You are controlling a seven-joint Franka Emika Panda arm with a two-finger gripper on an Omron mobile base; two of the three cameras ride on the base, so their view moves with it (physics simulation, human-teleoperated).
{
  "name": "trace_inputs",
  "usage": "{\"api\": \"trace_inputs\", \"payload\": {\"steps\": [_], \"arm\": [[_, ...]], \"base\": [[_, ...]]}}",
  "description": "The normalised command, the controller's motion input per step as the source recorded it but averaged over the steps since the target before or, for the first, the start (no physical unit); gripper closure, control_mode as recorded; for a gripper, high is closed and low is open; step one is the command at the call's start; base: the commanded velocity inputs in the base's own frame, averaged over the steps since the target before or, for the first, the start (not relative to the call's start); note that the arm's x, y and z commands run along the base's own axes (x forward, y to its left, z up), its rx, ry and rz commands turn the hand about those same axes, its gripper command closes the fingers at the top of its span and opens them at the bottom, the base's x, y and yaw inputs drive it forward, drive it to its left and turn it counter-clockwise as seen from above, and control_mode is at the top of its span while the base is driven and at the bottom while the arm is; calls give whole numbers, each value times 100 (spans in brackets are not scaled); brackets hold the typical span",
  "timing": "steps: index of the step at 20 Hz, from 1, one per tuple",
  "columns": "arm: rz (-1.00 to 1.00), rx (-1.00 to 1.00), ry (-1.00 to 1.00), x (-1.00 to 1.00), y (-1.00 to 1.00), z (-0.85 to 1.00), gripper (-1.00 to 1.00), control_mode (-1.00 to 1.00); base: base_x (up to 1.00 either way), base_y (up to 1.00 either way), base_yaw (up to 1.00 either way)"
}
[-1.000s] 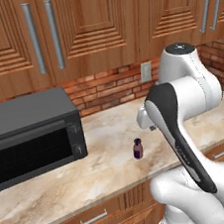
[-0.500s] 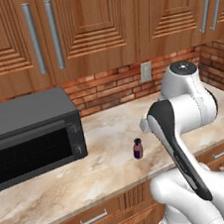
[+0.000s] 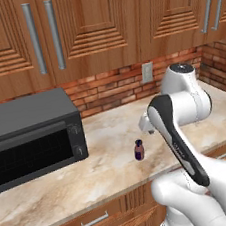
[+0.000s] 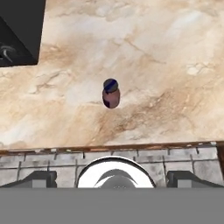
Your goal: There is a wine glass and glass cup on the dining counter. Place the wine bottle next to the wine glass and the juice bottle next to the glass cup.
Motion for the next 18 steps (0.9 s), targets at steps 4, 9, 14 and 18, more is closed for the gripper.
{"api": "trace_inputs", "payload": {"steps": [4, 9, 14, 18], "arm": [[2, -1, 3, 24, 7, -21, -100, -100], [1, -6, 0, 35, 10, -24, -100, -100], [2, -3, 0, 38, 6, -28, -100, -100], [1, 0, 2, 43, 2, -27, -100, -100]], "base": [[0, 0, 0], [0, 0, 0], [0, 0, 0], [0, 0, 0]]}}
